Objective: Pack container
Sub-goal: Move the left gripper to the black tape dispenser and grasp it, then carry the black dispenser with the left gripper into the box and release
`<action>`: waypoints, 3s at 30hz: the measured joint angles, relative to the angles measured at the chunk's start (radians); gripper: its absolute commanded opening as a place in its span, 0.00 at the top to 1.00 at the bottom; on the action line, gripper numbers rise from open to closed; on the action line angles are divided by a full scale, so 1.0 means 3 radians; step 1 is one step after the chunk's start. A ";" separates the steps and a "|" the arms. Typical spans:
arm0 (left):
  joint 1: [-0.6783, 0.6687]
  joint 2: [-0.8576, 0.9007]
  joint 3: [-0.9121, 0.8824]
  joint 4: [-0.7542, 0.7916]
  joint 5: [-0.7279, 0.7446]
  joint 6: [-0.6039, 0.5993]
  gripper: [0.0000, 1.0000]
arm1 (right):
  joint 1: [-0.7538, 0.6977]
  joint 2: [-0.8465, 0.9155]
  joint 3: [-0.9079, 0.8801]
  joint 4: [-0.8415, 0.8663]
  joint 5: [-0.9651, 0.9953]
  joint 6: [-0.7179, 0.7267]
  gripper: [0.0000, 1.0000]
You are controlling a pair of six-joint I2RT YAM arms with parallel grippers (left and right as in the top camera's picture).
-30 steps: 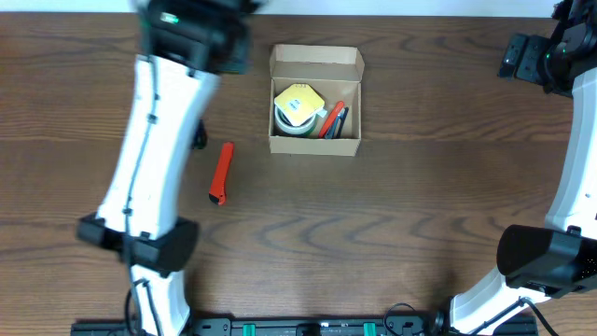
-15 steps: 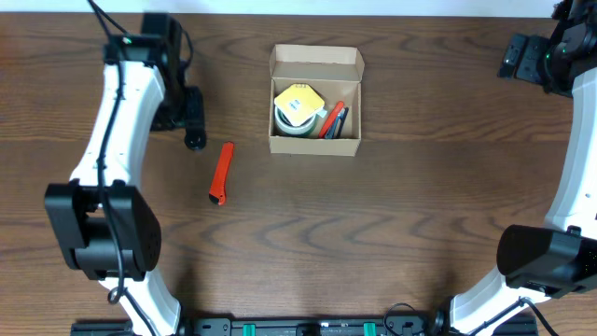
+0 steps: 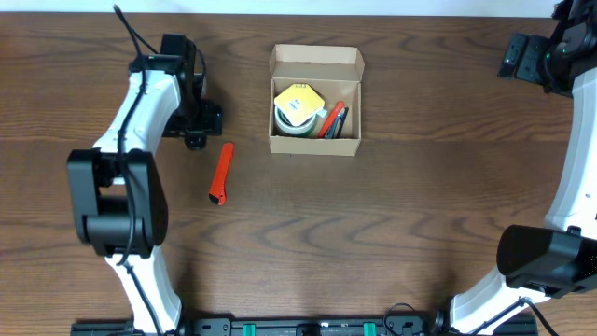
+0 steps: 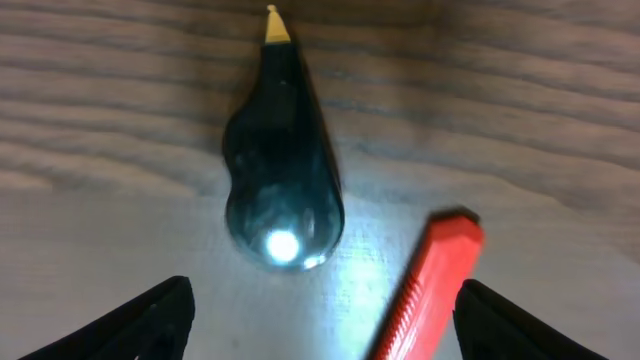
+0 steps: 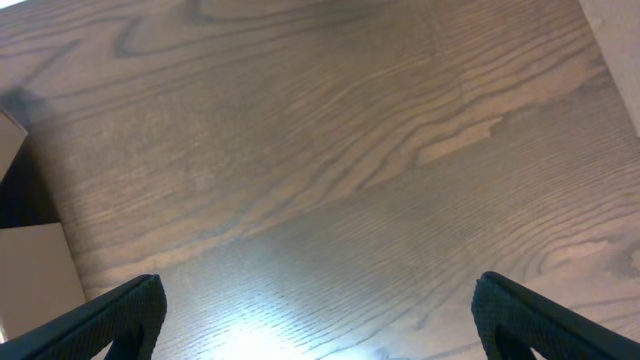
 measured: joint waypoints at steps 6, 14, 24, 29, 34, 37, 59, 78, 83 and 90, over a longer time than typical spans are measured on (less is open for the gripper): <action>0.0000 0.0225 -0.0003 0.0140 -0.0014 0.0011 0.18 | 0.0000 0.0000 0.0000 0.0000 0.0001 0.0000 0.01; 0.0010 0.0264 -0.0005 0.0313 -0.0111 0.0006 0.18 | 0.0000 0.0000 0.0000 0.0000 0.0000 0.0000 0.01; 0.0139 0.0359 -0.0005 0.0384 -0.0095 -0.0079 0.22 | 0.0000 0.0000 0.0000 0.0000 0.0000 0.0000 0.01; 0.0161 0.0371 -0.0005 0.0385 -0.0029 -0.0094 0.30 | 0.0000 0.0000 0.0000 0.0000 0.0000 0.0000 0.01; 0.0161 0.0371 -0.0005 0.0371 -0.0008 -0.0158 0.53 | 0.0000 0.0000 0.0000 0.0000 0.0001 0.0000 0.01; 0.0161 0.0371 -0.0005 0.0346 -0.0004 -0.0159 0.60 | 0.0000 0.0000 0.0000 0.0000 0.0000 0.0000 0.01; 0.0161 0.0425 0.0540 -0.0300 0.0254 -0.0163 0.76 | 0.0000 0.0000 0.0000 0.0000 0.0000 0.0000 0.01; -0.0563 0.0425 0.2932 -0.1798 0.0086 -0.0495 0.82 | 0.0000 0.0000 0.0000 0.0000 0.0000 0.0000 0.01; -0.1147 0.0425 0.3053 -0.1799 -0.0170 -0.0763 0.83 | 0.0000 0.0000 0.0000 0.0000 0.0000 0.0000 0.01; -0.1876 0.0425 0.3053 -0.1551 -0.0451 -0.1172 0.82 | 0.0000 0.0000 0.0000 0.0000 0.0000 0.0000 0.01</action>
